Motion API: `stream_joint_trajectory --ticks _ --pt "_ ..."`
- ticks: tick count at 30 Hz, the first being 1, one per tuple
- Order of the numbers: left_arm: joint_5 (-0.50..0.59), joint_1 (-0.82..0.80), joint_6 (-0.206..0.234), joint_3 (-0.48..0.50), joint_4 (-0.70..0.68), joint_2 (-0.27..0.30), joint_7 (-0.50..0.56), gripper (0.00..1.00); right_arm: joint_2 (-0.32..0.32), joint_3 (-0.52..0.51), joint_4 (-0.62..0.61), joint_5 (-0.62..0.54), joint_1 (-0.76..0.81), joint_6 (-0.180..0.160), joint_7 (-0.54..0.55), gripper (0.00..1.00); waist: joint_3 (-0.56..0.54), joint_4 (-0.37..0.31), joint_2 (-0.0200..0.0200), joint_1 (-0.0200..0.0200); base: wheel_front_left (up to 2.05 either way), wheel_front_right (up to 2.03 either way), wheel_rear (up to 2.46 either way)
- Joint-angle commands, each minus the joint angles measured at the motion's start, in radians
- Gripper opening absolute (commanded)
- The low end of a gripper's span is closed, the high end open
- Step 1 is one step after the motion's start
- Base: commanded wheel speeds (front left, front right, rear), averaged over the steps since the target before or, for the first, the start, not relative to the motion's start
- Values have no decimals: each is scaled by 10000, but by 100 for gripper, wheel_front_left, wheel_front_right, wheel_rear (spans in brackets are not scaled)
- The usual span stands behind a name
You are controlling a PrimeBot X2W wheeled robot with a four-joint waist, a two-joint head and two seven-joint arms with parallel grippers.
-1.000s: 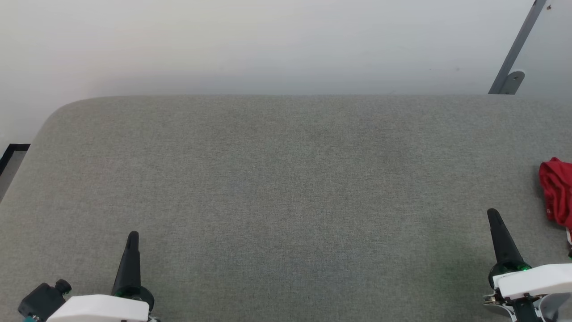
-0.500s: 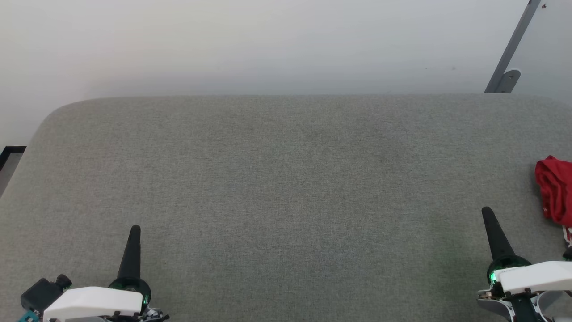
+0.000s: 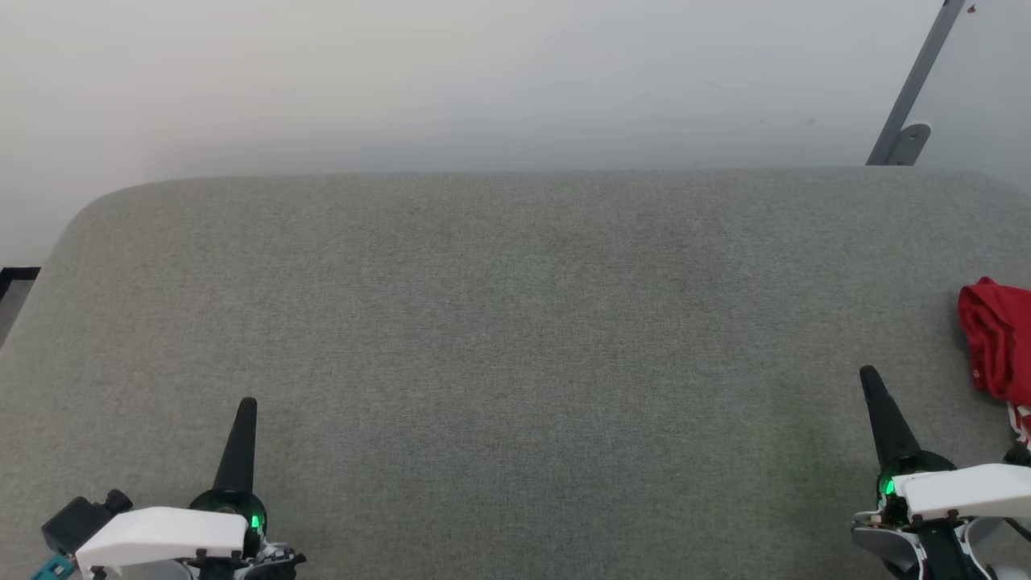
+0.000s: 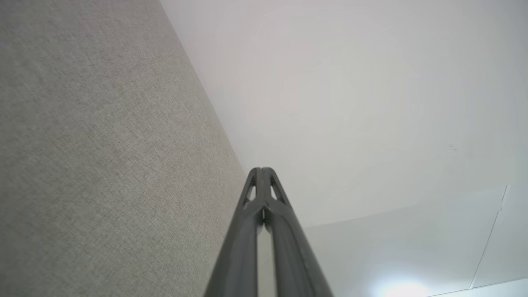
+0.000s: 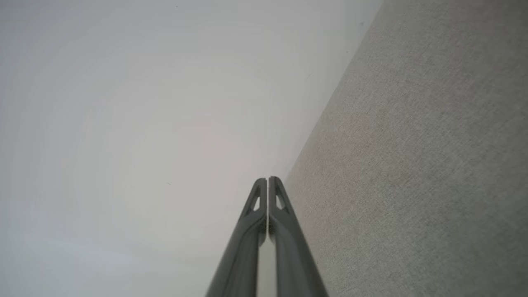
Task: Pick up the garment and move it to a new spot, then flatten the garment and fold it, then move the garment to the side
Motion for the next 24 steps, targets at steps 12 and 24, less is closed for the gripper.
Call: stream_joint_trajectory --ticks 12,24 --pt "-1103 -464 1 87 156 -10 314 0 206 -82 110 928 -309 1 250 0 -3 -79 -1 0 0 0 0" --pt "-2069 -673 1 150 352 -45 604 0 390 -151 245 1719 -458 1 450 0 -6 -165 -1 0 0 0 0"
